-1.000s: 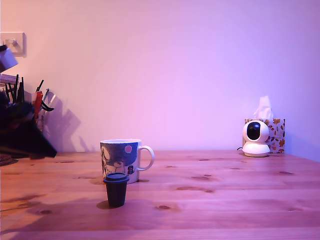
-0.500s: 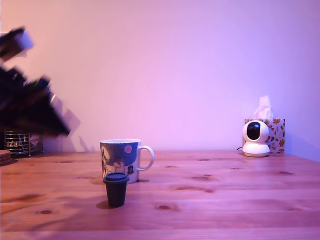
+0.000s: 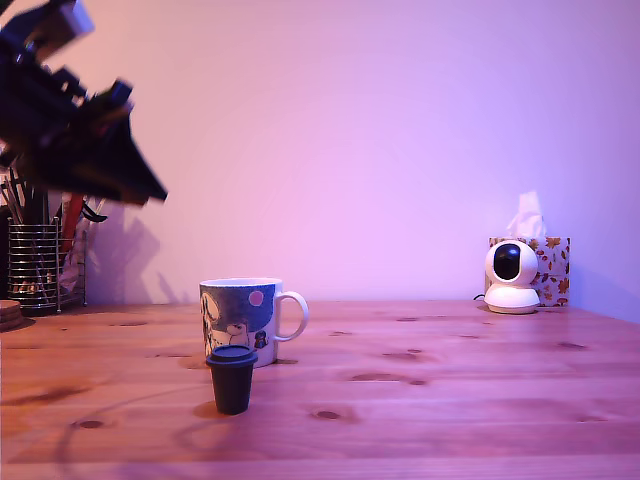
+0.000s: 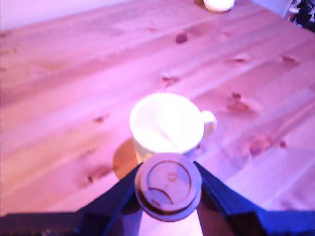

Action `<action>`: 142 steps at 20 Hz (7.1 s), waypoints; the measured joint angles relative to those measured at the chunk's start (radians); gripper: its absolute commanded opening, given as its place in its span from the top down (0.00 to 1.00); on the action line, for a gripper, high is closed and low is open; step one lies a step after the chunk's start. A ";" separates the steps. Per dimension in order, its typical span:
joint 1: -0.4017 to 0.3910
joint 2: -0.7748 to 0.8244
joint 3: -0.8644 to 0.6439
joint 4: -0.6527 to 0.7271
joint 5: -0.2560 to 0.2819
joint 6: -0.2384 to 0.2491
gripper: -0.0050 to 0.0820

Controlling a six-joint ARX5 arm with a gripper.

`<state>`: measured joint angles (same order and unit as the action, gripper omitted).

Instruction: Pick up the coffee capsules on the table and drop them inside the coffee cup

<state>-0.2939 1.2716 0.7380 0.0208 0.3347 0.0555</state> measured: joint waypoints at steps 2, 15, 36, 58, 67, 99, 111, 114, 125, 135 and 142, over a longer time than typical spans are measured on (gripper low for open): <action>-0.005 0.023 0.046 -0.011 0.000 0.000 0.70; -0.082 0.369 0.400 -0.143 0.001 0.002 0.70; -0.097 0.551 0.467 -0.223 0.000 0.034 0.21; -0.099 0.550 0.499 -0.306 0.004 0.053 0.89; -0.099 0.438 0.499 -0.427 0.004 0.077 0.96; -0.099 0.095 0.503 -0.889 0.024 0.349 0.96; -0.151 -0.008 0.264 -0.734 0.082 0.299 0.96; -0.151 -0.097 0.163 -0.640 0.084 0.291 0.96; -0.151 -0.219 -0.126 -0.366 0.110 0.257 0.96; -0.151 -0.227 -0.259 -0.176 0.116 0.236 0.96; -0.151 -0.227 -0.259 -0.208 0.083 0.236 0.31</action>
<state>-0.4454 1.0443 0.4789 -0.1867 0.4179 0.2913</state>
